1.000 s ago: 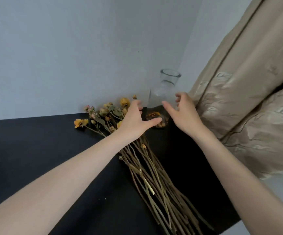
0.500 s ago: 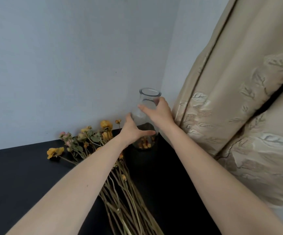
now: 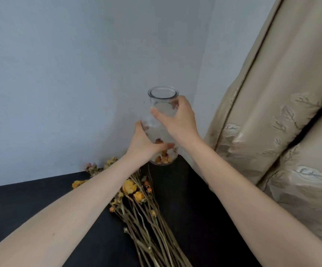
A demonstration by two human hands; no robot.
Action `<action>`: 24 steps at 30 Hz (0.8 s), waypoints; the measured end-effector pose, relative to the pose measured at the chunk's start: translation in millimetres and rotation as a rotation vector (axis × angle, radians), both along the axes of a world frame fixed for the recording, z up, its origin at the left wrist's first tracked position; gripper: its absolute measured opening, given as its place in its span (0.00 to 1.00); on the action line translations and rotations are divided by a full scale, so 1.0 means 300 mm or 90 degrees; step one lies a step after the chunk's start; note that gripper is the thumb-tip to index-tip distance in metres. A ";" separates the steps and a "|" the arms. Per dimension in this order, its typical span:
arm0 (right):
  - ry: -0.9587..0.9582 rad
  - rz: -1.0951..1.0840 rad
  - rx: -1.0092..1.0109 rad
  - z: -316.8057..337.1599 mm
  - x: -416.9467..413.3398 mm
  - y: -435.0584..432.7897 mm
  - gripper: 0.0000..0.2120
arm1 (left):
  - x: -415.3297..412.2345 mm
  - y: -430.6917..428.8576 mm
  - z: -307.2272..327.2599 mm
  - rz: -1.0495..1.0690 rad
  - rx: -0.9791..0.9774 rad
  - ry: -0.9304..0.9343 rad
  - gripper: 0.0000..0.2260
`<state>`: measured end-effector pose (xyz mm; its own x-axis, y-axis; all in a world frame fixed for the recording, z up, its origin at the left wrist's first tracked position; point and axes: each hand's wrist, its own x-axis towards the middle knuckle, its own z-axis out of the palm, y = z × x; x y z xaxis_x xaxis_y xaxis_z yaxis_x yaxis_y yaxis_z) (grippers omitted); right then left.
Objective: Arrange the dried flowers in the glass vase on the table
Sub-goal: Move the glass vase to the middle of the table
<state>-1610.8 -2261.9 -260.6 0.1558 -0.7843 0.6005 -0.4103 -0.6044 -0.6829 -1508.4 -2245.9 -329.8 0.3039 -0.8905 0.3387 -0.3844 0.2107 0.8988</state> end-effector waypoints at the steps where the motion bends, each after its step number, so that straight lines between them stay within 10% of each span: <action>1: -0.007 0.012 -0.006 0.023 0.020 0.035 0.23 | 0.023 0.043 0.024 0.008 -0.016 -0.003 0.44; 24: -0.004 0.432 0.104 -0.191 0.378 0.830 0.24 | 0.352 1.113 -0.168 0.182 0.074 0.073 0.38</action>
<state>-1497.5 -2013.0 -317.7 0.6401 -0.5951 0.4860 0.0258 -0.6156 -0.7877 -1402.7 -1911.8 -380.4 0.5770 -0.7947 0.1888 -0.3076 0.0027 0.9515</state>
